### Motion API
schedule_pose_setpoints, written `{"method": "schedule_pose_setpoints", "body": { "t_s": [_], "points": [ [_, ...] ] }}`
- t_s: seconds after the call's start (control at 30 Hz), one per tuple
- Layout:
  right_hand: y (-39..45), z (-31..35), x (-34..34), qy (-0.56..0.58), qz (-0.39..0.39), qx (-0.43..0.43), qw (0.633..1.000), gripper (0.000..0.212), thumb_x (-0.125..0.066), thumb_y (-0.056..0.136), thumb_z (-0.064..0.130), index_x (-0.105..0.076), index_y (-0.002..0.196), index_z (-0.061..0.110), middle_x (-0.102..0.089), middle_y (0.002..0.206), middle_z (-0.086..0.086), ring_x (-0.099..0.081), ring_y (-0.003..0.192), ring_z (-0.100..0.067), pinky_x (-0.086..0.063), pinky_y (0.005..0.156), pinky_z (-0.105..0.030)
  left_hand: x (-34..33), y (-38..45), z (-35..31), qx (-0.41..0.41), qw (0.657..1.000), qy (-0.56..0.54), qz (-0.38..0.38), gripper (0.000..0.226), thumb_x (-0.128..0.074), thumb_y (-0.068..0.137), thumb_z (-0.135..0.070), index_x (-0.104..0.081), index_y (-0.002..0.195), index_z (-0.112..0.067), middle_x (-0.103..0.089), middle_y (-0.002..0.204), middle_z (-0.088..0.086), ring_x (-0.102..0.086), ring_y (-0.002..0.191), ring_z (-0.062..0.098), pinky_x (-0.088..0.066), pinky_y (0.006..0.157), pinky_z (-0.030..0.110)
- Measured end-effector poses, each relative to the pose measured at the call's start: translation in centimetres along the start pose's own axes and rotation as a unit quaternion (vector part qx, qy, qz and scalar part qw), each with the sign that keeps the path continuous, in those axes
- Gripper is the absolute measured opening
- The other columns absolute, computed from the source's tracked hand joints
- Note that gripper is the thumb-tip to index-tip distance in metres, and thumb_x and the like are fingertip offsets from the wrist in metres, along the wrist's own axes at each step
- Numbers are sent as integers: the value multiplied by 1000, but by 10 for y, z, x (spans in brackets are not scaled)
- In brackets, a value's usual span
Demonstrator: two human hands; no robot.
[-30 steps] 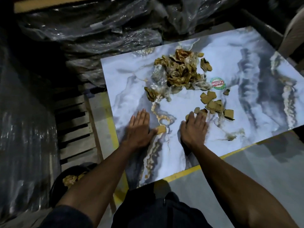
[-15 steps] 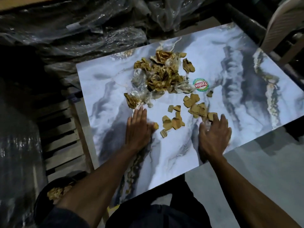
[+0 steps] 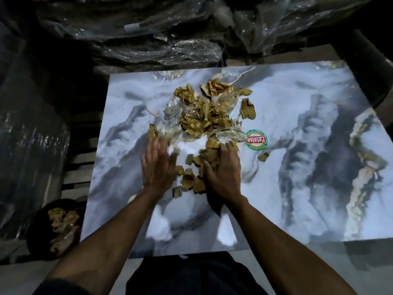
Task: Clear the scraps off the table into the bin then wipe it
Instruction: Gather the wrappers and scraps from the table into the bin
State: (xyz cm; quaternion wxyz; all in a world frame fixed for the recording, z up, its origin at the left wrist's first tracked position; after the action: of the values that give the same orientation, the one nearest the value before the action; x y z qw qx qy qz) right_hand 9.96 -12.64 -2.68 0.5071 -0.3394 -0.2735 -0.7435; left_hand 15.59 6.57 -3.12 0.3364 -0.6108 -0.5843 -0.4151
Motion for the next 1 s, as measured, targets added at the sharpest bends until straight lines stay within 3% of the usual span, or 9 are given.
{"method": "schedule_pose_setpoints", "body": {
  "t_s": [0.07, 0.17, 0.23, 0.3, 0.37, 0.47, 0.77, 1.0],
  "points": [
    [16, -10, 16, 49, -31, 25, 998, 65, -55, 89, 46, -48, 135, 1, -47, 140, -23, -41, 131, -35, -35, 109, -44, 9, 13, -3, 62, 996, -47, -39, 60, -22, 98, -48, -27, 150, -19, -17, 160, 6, -11, 148, 22, -13, 116, 48],
    [47, -38, 44, 50, -73, -22, 996, 67, -43, 91, 51, -48, 136, 1, -47, 138, -22, -42, 129, -34, -34, 109, -46, 21, 36, -2, 109, 986, -76, -104, 54, -29, 101, -42, -23, 150, -21, -10, 161, 5, -8, 148, 21, -10, 117, 42],
    [66, -60, 57, 42, -72, -70, 994, 67, -39, 90, 49, -44, 141, 5, -40, 147, -18, -36, 136, -31, -28, 114, -42, 21, 53, 3, 141, 984, -89, -70, 55, -26, 103, -44, -19, 152, -23, -3, 163, 2, -3, 150, 21, -8, 119, 42],
    [81, -77, 58, 45, -29, -83, 995, 70, -36, 91, 50, -37, 147, 8, -33, 154, -16, -28, 143, -30, -22, 118, -41, 13, 69, 7, 157, 981, -111, 23, 57, -25, 103, -48, -16, 154, -26, -3, 163, 0, -1, 150, 20, -7, 121, 45],
    [90, -81, 52, 31, 20, -46, 998, 71, -32, 92, 52, -33, 149, 11, -32, 156, -15, -27, 144, -29, -21, 119, -46, 2, 78, 6, 132, 980, -103, 106, 61, -27, 100, -56, -20, 153, -28, -10, 163, -1, -7, 150, 22, -10, 120, 47],
    [93, -66, 37, 30, 70, 7, 997, 69, -31, 93, 55, -34, 150, 16, -31, 157, -11, -26, 145, -29, -21, 118, -49, -15, 78, 3, 97, 981, -68, 154, 66, -32, 95, -62, -25, 151, -27, -16, 162, 1, -10, 149, 25, -11, 120, 47],
    [47, -36, 5, 11, 112, 52, 992, 69, -34, 89, 56, -44, 142, 12, -46, 146, -13, -38, 136, -33, -29, 112, -49, -20, 18, -8, 58, 988, -58, 130, 68, -33, 90, -58, -30, 149, -26, -22, 159, 3, -14, 147, 24, -11, 118, 41],
    [8, -34, 5, 99, 78, 4, 992, 60, -40, 94, 51, -52, 131, 6, -52, 136, -18, -46, 128, -31, -36, 109, -46, -4, -9, -6, 53, 984, -150, 84, 71, -40, 83, -53, -36, 145, -18, -45, 145, 12, -36, 135, 31, -28, 113, 46]
  ]
}}
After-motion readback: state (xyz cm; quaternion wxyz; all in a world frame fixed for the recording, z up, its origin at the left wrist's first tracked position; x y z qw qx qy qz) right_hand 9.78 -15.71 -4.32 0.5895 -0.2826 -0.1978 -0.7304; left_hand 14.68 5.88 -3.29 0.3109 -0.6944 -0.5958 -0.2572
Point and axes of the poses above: each hand's wrist, its own y-axis towards the middle knuckle, its own x-axis out of the back of the hand, z = x × y, the point moved 3 cm from there along y, towards the middle knuckle
